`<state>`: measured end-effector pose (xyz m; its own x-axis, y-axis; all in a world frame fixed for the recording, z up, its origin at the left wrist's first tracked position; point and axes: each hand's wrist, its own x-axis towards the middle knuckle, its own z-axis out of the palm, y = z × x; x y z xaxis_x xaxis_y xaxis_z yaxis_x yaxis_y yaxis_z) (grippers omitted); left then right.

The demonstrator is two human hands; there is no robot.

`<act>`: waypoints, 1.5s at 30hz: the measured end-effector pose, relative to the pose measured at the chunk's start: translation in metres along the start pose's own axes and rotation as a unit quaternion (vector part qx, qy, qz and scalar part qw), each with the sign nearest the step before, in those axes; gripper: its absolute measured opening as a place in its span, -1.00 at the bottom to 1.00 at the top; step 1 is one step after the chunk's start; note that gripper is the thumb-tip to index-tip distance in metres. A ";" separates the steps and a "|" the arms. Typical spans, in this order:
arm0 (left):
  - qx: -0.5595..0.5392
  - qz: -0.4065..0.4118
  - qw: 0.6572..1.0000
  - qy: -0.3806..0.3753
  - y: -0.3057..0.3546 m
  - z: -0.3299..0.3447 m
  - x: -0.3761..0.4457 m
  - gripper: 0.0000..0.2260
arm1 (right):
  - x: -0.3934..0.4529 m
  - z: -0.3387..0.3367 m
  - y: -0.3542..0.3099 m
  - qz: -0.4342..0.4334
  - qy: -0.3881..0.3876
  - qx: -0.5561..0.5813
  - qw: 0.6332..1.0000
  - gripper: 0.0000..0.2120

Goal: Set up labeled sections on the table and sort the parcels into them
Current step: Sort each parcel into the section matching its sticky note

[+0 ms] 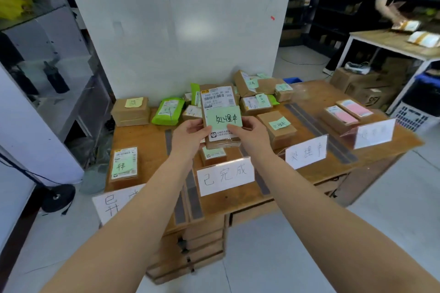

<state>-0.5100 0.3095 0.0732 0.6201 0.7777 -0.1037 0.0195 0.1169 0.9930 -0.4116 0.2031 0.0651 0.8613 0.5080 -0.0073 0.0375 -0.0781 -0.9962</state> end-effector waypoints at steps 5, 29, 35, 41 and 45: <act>0.009 -0.020 0.999 -0.026 -0.013 0.064 -0.024 -0.74 | -0.014 -0.072 0.007 0.007 0.028 0.016 0.999 -0.70; 0.068 -0.086 0.988 -0.105 -0.062 0.330 0.116 -0.67 | 0.193 -0.279 0.059 0.094 0.052 -0.082 0.991 -0.52; 0.100 -0.100 0.987 -0.073 -0.077 0.366 0.154 -0.70 | 0.258 -0.299 0.083 0.126 -0.001 -0.107 0.986 -0.55; 0.147 -0.120 0.982 -0.008 -0.101 0.396 0.186 -0.81 | 0.317 -0.307 0.115 0.154 -0.079 -0.160 0.972 -0.59; 0.195 -0.154 0.968 0.037 -0.122 0.411 0.198 -0.73 | 0.344 -0.309 0.135 0.169 -0.133 -0.208 0.954 -0.62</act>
<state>-0.0678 0.1952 -0.0449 0.4801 0.7864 -0.3887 0.4980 0.1205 0.8588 0.0460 0.1020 -0.0452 0.7028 0.5889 -0.3991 0.0254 -0.5814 -0.8132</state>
